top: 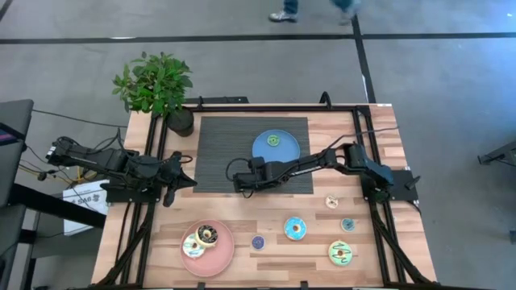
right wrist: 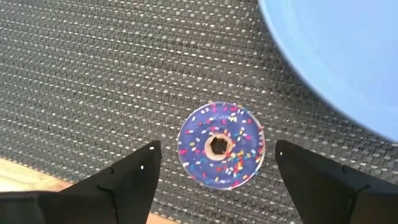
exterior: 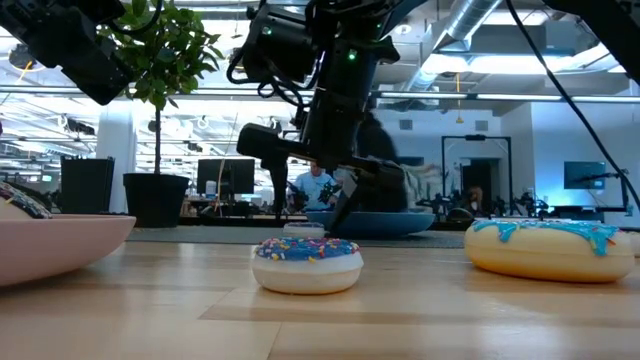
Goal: Pick & Place donuts
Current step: Put the top small purple donut on the blue plate
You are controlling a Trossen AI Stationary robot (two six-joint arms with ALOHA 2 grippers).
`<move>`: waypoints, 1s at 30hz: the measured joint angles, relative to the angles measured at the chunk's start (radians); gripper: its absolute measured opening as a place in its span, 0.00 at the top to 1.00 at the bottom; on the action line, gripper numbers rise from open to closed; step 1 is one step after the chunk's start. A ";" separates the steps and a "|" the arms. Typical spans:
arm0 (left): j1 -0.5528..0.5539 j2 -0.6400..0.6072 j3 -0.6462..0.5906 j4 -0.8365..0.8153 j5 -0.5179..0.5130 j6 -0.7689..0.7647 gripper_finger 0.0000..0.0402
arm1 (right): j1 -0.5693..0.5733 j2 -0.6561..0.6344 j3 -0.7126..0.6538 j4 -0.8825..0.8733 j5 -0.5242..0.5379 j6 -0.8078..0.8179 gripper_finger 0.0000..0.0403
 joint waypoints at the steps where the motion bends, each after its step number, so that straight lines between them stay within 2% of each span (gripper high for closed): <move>1: 0.000 0.000 0.000 0.001 0.000 0.000 1.00 | -0.001 0.000 0.000 -0.003 -0.001 -0.007 0.24; 7: 0.000 0.000 0.000 0.001 -0.001 0.000 1.00 | -0.010 0.001 0.000 0.001 -0.009 -0.029 0.24; 11: 0.000 0.000 0.000 0.001 -0.003 0.000 1.00 | -0.014 0.002 0.000 0.014 -0.055 -0.046 0.24; 17: 0.000 0.000 0.000 0.001 -0.003 0.000 1.00 | -0.016 0.002 0.000 0.009 -0.009 -0.048 0.24; 20: 0.000 0.000 0.000 0.001 -0.003 0.000 1.00 | -0.023 0.002 0.000 0.008 -0.055 -0.048 0.24; 30: 0.000 0.000 0.000 0.001 -0.003 0.000 1.00 | -0.024 0.019 0.001 0.006 -0.078 -0.048 0.35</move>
